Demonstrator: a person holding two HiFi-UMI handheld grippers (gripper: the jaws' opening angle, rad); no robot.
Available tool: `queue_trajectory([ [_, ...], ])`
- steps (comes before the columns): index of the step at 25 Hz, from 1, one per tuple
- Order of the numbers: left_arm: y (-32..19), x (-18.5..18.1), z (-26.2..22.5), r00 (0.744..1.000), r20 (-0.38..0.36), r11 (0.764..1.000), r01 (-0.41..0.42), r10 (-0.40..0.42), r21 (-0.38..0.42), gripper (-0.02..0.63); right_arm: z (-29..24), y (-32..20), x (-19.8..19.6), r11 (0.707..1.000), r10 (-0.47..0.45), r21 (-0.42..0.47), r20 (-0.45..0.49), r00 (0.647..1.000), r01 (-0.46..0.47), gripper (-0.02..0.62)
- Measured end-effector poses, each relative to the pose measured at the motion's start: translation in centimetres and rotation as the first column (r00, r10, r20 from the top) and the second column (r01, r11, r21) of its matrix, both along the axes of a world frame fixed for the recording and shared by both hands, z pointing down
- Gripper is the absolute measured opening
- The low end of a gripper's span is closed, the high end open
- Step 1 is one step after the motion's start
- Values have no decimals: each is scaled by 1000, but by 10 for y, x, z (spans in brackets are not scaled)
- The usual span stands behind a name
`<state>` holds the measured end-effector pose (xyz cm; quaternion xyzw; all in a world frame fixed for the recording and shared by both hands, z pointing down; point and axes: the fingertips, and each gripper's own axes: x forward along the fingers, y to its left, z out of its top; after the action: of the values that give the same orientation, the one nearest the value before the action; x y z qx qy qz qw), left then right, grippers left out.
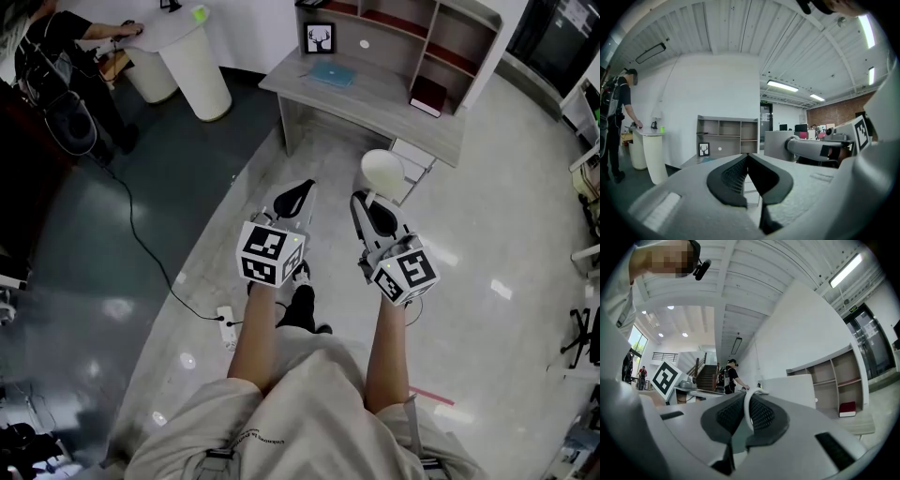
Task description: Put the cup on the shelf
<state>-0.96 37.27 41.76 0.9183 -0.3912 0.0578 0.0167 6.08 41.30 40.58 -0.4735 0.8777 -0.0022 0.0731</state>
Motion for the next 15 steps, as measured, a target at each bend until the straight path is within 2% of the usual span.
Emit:
queue_trajectory([
  [3,-29,0,1,1000,-6,1000,-3,3,-3,9,4,-29,-1,1000,-1,-7,-5,1000,1,26],
  [10,-126,-23,-12,996,-55,998,70,-70,-5,9,-1,-114,-7,1000,23,-11,-11,1000,-24,25],
  [15,-188,-23,-20,997,-50,998,58,-58,9,9,-7,-178,-5,998,55,-20,3,998,-55,26],
])
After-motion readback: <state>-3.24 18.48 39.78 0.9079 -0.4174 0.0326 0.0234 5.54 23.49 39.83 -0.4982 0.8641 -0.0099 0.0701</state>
